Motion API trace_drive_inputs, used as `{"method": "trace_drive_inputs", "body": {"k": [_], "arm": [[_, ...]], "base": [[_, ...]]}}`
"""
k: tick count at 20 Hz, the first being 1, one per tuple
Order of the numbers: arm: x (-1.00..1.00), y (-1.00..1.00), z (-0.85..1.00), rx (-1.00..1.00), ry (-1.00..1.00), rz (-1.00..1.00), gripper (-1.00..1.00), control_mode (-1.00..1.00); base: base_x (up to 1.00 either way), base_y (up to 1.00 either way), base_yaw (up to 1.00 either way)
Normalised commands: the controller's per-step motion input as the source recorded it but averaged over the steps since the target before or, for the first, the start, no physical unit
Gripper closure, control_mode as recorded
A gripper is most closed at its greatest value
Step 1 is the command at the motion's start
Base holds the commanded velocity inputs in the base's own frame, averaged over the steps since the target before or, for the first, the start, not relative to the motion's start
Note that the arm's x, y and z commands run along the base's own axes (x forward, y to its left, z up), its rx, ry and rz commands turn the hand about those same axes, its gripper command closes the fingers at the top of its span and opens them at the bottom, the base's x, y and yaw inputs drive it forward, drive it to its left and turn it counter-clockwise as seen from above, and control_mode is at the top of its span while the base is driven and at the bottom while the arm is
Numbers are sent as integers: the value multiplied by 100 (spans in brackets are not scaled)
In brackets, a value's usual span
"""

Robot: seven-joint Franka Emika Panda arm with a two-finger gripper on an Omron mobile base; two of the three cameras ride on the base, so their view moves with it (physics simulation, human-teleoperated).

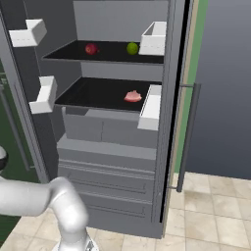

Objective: Open the fridge, remove the pear, lime, and steak, and place them on any counter.

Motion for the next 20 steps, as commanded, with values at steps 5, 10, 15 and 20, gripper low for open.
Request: {"method": "trace_drive_inputs", "body": {"k": [5, 10, 15, 20], "arm": [[-48, -14, -95, 0, 0, -2, -100, -100], [-32, 1, -15, 0, -12, 2, -100, -100], [-59, 0, 0, 0, -10, 20, -100, -100], [-100, -3, 0, -1, -4, 38, -100, -100]], "base": [[0, 0, 0], [0, 0, 0], [0, 0, 0], [0, 0, 0]]}}
